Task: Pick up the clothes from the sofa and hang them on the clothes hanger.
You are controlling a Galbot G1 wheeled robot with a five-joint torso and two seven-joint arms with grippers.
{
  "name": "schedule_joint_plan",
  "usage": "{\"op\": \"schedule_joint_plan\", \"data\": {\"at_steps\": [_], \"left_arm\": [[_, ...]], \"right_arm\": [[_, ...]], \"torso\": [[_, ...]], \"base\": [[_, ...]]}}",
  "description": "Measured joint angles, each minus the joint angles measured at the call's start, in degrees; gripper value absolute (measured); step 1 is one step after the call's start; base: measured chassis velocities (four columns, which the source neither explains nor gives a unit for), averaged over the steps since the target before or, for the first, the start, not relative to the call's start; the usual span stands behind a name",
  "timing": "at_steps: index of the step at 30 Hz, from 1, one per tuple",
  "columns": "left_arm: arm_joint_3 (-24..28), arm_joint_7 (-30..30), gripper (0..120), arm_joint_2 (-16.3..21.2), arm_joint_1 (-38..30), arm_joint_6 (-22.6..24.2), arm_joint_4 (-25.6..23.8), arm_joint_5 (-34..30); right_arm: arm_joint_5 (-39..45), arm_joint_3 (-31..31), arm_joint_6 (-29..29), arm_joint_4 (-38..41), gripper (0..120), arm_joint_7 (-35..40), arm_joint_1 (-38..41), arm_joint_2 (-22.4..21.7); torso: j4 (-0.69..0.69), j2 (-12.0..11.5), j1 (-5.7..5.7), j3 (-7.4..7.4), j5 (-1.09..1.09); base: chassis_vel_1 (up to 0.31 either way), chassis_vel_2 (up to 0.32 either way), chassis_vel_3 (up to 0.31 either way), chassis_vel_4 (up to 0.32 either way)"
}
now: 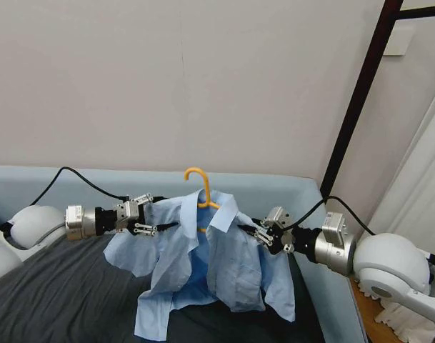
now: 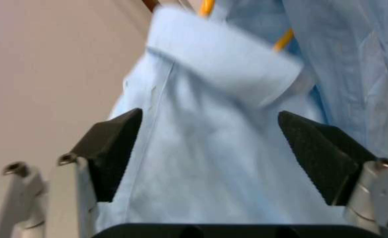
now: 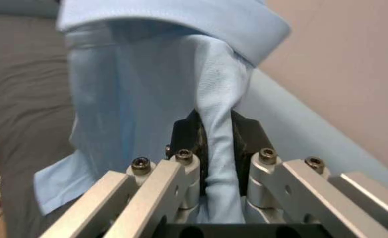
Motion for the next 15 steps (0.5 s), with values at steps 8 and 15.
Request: {"op": "schedule_joint_plan", "data": {"at_steps": [8, 15], "left_arm": [[-9.20, -7.79, 100, 0.00, 11.30, 0.10, -6.03, 0.08], [-12.21, -17.35, 100, -2.30, 18.12, 1.33, -10.22, 0.40]], "right_arm": [[0.77, 2.72, 1.53, 0.86, 7, 4.04, -2.32, 0.77], [0.01, 7.01, 2.54, 2.39, 7, 6.21, -6.97, 1.53]], "torso": [[0.02, 0.00, -0.01, 0.00, 0.01], [0.00, 0.00, -0.01, 0.00, 0.02]], "base": [[0.000, 0.000, 0.000, 0.000], [0.000, 0.000, 0.000, 0.000]]}}
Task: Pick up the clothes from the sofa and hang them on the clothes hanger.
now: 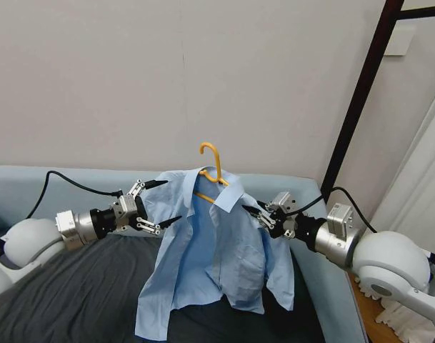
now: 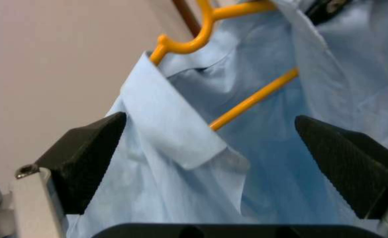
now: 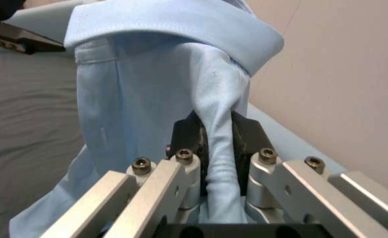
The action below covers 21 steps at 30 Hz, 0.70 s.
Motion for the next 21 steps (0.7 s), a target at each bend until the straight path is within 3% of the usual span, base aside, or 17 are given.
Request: {"op": "schedule_joint_plan", "data": {"at_steps": [2, 4, 5, 7, 9, 14, 21], "left_arm": [[-0.53, -6.38, 100, -0.95, 2.18, 0.89, -1.70, 0.17], [-0.60, -17.10, 100, -2.78, 4.66, 3.01, -4.04, 0.53], [-0.60, -17.10, 100, -2.78, 4.66, 3.01, -4.04, 0.53], [-0.32, -29.20, 100, -5.51, 6.65, 6.98, -7.24, -0.37], [-0.16, -36.79, 100, -8.61, 7.98, 9.86, -9.62, -1.36], [0.23, -39.99, 100, -13.40, 9.03, 10.57, -9.77, -0.01], [3.70, -39.70, 100, -17.60, 6.16, 10.29, -9.08, 0.21]], "right_arm": [[-0.19, 1.56, 0.10, 0.04, 7, 0.60, -1.08, 0.12], [0.28, 3.37, 0.09, -0.03, 7, 1.52, -1.88, 0.25], [0.28, 3.37, 0.09, -0.03, 7, 1.52, -1.88, 0.25], [1.41, 5.28, -0.57, 0.10, 7, 3.09, -2.47, 0.53], [2.84, 6.73, -2.02, 1.02, 7, 4.98, -3.15, 0.78], [4.83, 8.84, -5.98, 4.07, 7, 8.57, -5.01, 0.61], [6.26, 10.36, -9.75, 6.89, 7, 11.07, -6.62, 0.19]], "torso": [[0.01, 0.00, 0.00, 0.00, 0.00], [0.01, 0.00, 0.00, 0.00, 0.01], [0.01, 0.00, 0.00, 0.00, 0.01], [0.00, 0.00, 0.00, 0.00, 0.00], [0.01, 0.00, 0.00, 0.00, 0.00], [0.01, 0.00, 0.00, 0.00, 0.00], [0.00, 0.00, 0.00, 0.00, 0.00]], "base": [[0.000, 0.000, 0.000, 0.000], [0.000, 0.000, 0.000, 0.000], [0.000, 0.000, 0.000, 0.000], [0.000, 0.000, 0.000, 0.000], [0.000, 0.000, 0.000, 0.000], [0.000, 0.000, 0.000, 0.000], [0.000, 0.000, 0.000, 0.000]]}}
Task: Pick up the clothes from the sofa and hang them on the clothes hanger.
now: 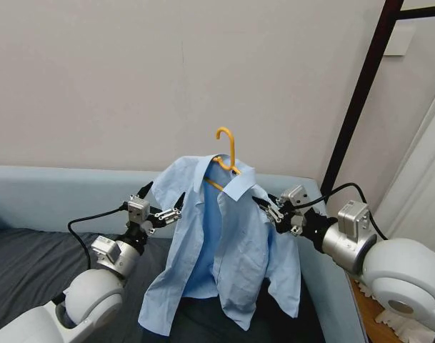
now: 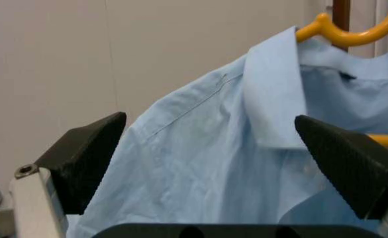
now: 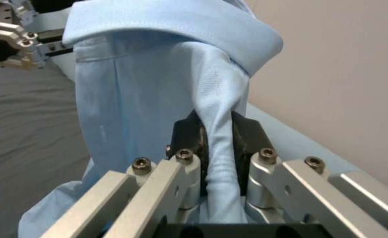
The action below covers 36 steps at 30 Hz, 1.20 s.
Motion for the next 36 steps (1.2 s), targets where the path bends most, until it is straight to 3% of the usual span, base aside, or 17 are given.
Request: {"op": "schedule_joint_plan", "data": {"at_steps": [8, 14, 21, 36], "left_arm": [[4.40, 0.91, 100, -2.08, -4.34, 0.05, -0.09, -1.50], [8.02, 0.97, 98, -4.34, -7.59, 0.37, 2.91, -1.02], [12.07, 1.03, 70, -6.50, -11.48, 0.33, 5.21, -2.08], [11.07, 1.01, 18, -7.48, -9.80, 0.13, 5.94, -1.53]], "right_arm": [[1.33, -1.31, -0.66, -0.72, 7, 0.43, 3.00, 0.56], [1.82, -1.47, -0.75, -0.59, 7, 0.76, 3.20, 1.18], [2.31, -1.53, -0.87, -0.99, 7, 1.03, 3.41, 1.12], [2.23, -1.82, -0.87, -1.09, 7, 1.07, 2.90, 1.42]], "torso": [[0.01, 0.00, 0.00, 0.00, 0.00], [0.01, 0.00, 0.00, 0.01, -0.01], [0.00, 0.00, 0.00, 0.01, 0.00], [0.01, 0.00, 0.00, 0.00, -0.01]], "base": [[0.000, 0.000, 0.000, 0.000], [0.000, 0.000, 0.000, 0.000], [0.000, 0.000, 0.000, 0.000], [0.000, 0.000, 0.000, 0.000]]}}
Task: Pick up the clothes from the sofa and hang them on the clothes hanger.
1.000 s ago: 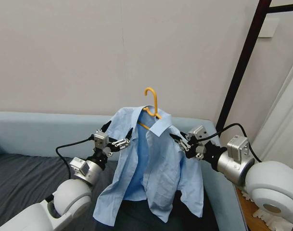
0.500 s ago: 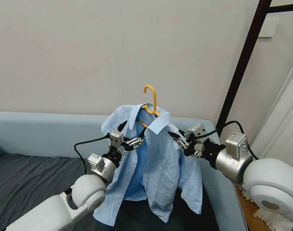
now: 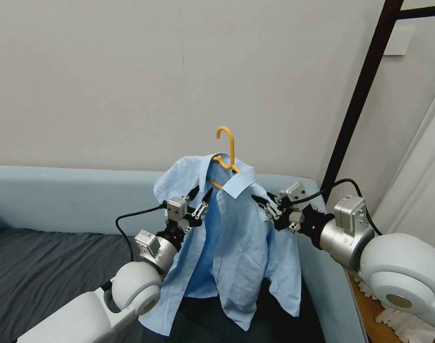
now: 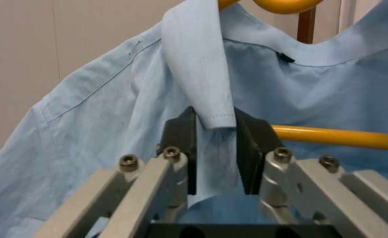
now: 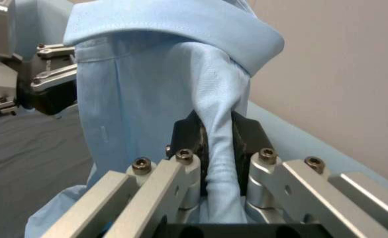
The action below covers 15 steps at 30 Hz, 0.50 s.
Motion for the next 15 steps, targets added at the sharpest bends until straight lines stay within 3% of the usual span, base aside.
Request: {"op": "schedule_joint_plan", "data": {"at_steps": [5, 15], "left_arm": [[0.34, -0.02, 1, 0.10, -0.67, -0.02, -0.60, -0.37], [0.03, -0.66, 0, 1.93, -1.64, 1.20, -4.44, -2.47]], "right_arm": [[-0.62, -0.12, 0.00, 0.02, 7, -0.10, -0.08, -0.15], [-1.71, -1.00, 0.10, -1.26, 7, -0.31, 0.63, 0.29]], "torso": [[0.00, 0.00, 0.00, 0.00, 0.00], [-0.01, 0.00, 0.00, 0.00, 0.00]], "base": [[0.000, 0.000, 0.000, 0.000], [0.000, 0.000, 0.000, 0.000]]}}
